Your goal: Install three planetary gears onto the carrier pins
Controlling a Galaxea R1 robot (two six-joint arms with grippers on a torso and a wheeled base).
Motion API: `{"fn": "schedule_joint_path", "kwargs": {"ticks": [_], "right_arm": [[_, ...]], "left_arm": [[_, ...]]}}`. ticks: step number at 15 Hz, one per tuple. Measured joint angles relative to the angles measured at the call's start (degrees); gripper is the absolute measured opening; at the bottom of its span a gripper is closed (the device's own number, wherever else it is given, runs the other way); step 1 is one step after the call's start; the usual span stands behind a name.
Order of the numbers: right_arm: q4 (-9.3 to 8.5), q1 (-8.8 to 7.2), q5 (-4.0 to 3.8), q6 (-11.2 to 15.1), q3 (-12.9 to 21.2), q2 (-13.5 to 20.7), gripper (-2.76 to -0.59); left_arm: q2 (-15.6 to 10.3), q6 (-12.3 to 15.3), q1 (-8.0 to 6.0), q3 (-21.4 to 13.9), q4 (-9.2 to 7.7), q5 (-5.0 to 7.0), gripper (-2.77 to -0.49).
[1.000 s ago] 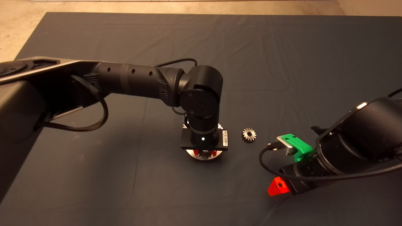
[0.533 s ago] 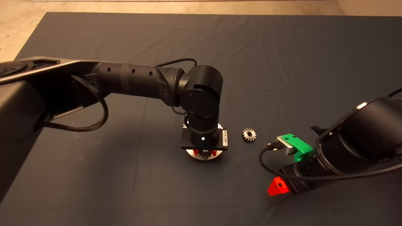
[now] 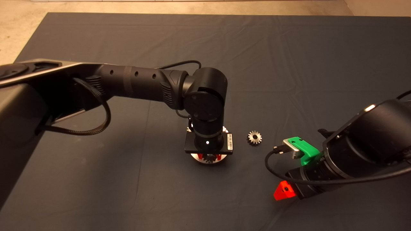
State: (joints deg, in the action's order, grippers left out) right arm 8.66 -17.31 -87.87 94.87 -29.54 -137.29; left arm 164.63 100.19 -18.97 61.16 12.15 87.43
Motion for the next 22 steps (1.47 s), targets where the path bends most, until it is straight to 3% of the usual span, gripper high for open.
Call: {"fn": "schedule_joint_path", "kwargs": {"ticks": [9,22], "right_arm": [[0.0,0.01,0.0,0.0,0.0,0.0,-0.61],[-0.01,0.01,0.0,0.0,0.0,0.0,-0.61]], "left_arm": [[0.0,-0.2,0.72,0.7,0.0,0.02,-2.4],[0.3,-1.1,0.72,2.1,0.02,0.05,-2.4]]}}
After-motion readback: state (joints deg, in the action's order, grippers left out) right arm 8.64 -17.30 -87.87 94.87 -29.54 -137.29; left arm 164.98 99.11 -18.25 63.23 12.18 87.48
